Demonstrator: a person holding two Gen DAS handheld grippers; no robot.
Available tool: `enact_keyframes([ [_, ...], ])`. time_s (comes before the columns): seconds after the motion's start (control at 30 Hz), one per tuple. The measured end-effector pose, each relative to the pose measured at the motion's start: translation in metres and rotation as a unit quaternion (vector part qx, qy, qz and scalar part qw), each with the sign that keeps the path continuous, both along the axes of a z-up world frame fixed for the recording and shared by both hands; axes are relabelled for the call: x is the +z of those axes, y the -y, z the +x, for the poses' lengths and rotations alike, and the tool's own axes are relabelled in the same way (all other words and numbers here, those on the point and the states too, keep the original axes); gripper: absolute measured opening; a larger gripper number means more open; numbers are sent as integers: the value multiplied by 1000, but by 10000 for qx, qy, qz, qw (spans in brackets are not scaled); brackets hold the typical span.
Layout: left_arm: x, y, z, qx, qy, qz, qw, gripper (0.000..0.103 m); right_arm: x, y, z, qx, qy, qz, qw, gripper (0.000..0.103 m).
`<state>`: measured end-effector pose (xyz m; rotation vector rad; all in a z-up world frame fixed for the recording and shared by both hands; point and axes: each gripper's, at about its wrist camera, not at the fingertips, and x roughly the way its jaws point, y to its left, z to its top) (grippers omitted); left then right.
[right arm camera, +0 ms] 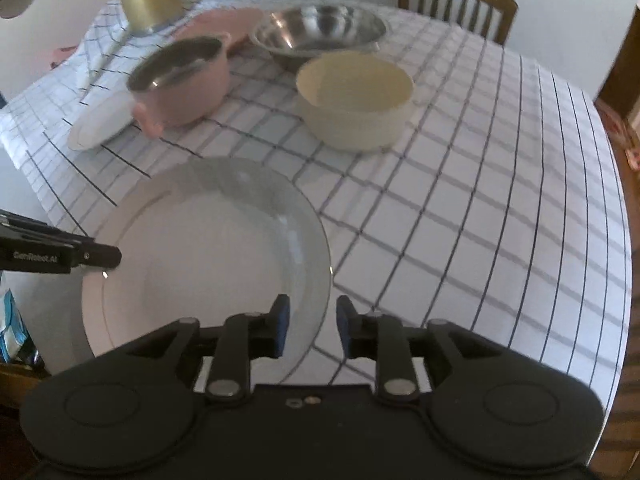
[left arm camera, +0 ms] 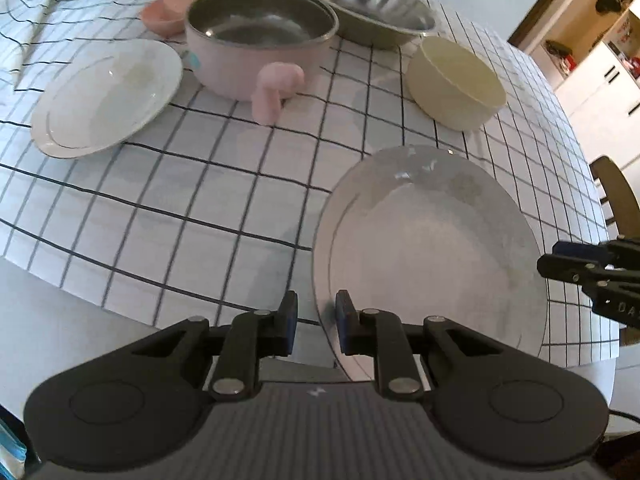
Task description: Organize plates and bowls
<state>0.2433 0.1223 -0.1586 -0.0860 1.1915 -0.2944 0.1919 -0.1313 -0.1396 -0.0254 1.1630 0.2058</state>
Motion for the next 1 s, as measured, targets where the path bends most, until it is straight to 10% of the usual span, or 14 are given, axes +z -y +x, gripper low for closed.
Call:
enact_keyframes([
  [0.27, 23, -37, 7, -228, 399, -133, 9989, 54, 24, -39, 19, -49, 268, 235, 9994, 39],
  [0.6, 58, -121, 43, -577, 1143, 35, 9918, 75, 35, -136, 42, -550, 554, 684, 9946, 77],
  [1.0, 58, -197, 112, -470, 1454, 129, 9882, 77, 13, -212, 97, -1057, 670, 1135, 9856, 86],
])
